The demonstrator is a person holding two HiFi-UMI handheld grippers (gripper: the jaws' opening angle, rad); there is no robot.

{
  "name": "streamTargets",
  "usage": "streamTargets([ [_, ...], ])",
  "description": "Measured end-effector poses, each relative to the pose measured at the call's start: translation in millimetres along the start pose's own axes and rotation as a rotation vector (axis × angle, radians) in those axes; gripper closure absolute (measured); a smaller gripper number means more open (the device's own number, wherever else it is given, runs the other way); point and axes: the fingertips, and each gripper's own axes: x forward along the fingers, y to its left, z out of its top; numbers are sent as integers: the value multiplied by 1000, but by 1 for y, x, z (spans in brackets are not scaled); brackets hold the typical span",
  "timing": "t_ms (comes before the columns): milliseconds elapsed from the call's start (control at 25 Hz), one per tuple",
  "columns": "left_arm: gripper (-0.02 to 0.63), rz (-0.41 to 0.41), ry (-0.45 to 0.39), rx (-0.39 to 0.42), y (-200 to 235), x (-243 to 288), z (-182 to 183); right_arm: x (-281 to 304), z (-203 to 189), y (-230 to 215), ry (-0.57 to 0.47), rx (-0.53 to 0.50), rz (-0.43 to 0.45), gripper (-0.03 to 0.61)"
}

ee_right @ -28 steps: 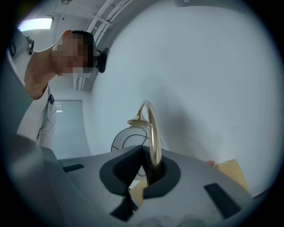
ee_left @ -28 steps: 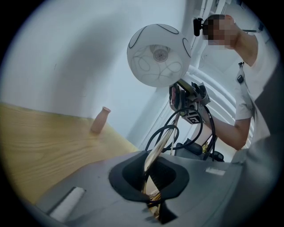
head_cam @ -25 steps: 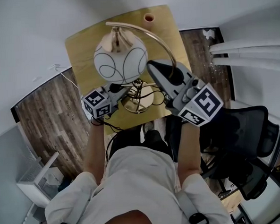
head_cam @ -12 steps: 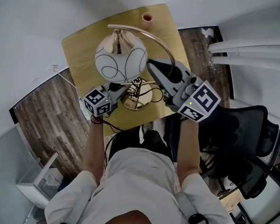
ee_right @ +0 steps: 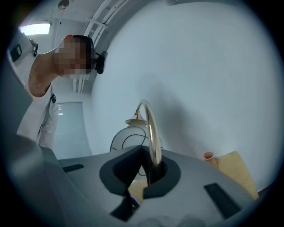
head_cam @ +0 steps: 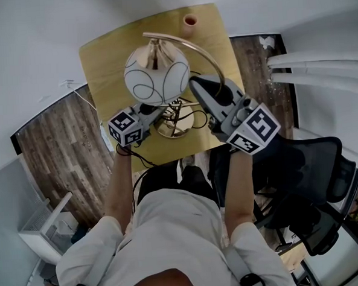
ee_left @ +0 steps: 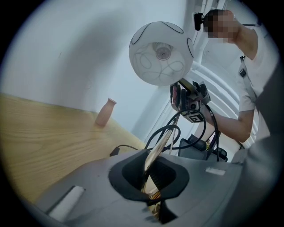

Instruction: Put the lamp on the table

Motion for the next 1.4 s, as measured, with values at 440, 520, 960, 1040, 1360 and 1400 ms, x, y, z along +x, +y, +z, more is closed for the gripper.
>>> streamTargets([
  [440,614,2,15,0,3,2,-9,-2,-9,-3,9,14,-3,580],
  [520,614,2,15,1,4,2,-9,-3,-10,-3,7,14,-1,580],
  [960,611,-2,19,-15,3,4,-12,-4,-11,-6,-21,62,13,580],
  [1040,609,-1,17,-17,3,3,-11,-4,-10,-5,-27,73,16,580],
  [1360,606,6,17,-38,5,3,-12,-7,-9,-10,-84,162,36,580],
  [1400,606,6,17,-39,5,3,-13,-7,-10,-11,-89,174,35,580],
])
